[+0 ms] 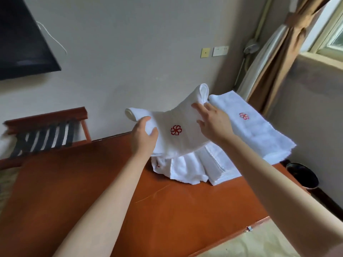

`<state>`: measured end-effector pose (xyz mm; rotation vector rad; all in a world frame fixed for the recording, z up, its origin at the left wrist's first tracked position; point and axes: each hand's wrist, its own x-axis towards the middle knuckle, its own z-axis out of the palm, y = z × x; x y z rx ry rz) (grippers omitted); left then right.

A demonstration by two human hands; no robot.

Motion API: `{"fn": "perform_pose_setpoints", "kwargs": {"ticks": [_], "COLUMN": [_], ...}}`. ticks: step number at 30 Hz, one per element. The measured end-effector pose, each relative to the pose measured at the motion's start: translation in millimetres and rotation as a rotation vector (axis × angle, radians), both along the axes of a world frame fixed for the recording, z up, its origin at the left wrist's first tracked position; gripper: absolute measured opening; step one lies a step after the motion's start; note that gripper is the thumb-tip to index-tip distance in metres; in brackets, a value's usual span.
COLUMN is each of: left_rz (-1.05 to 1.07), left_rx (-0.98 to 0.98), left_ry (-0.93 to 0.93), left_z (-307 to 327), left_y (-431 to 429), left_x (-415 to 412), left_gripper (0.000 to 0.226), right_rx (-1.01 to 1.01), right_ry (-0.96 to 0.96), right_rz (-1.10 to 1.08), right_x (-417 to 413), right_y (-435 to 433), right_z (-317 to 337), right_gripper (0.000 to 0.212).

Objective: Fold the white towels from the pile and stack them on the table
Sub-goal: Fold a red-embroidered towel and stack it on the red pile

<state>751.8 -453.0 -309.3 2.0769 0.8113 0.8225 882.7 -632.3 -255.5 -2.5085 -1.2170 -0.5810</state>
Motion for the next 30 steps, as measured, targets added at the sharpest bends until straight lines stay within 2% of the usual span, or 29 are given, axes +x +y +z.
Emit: {"fn": "perform_pose_setpoints", "kwargs": {"ticks": [5,13,17,20,23,26,30], "left_rz": [0.070,0.081,0.123,0.174,0.205,0.277,0.352], "left_rx": [0.008,-0.052,-0.212,-0.353,-0.494,-0.626,-0.669], "left_ry": [0.015,0.070,0.073,-0.012,-0.107,-0.147,-0.175], "left_z": [10,23,14,2,-8,-19,-29], "left_y": [-51,-110,-118,-127,-145,-167,-186], "left_x": [57,132,163,180,196,210,232], "left_gripper": [0.041,0.041,0.034,0.034,0.042,0.037,0.045], "right_rx": [-0.037,-0.264,-0.359,-0.463,-0.472,-0.486,-0.515], "right_ry": [-0.034,-0.080,-0.139,-0.214,-0.252,-0.264,-0.335], "right_rz": [0.104,0.227,0.282,0.319,0.321,0.353,0.472], "right_x": [69,152,173,189,206,218,239], "right_y": [-52,-76,-73,-60,-47,-41,-37], "right_z": [5,18,11,7,16,15,7], "right_gripper": [0.050,0.051,0.055,0.055,0.052,0.053,0.057]}}
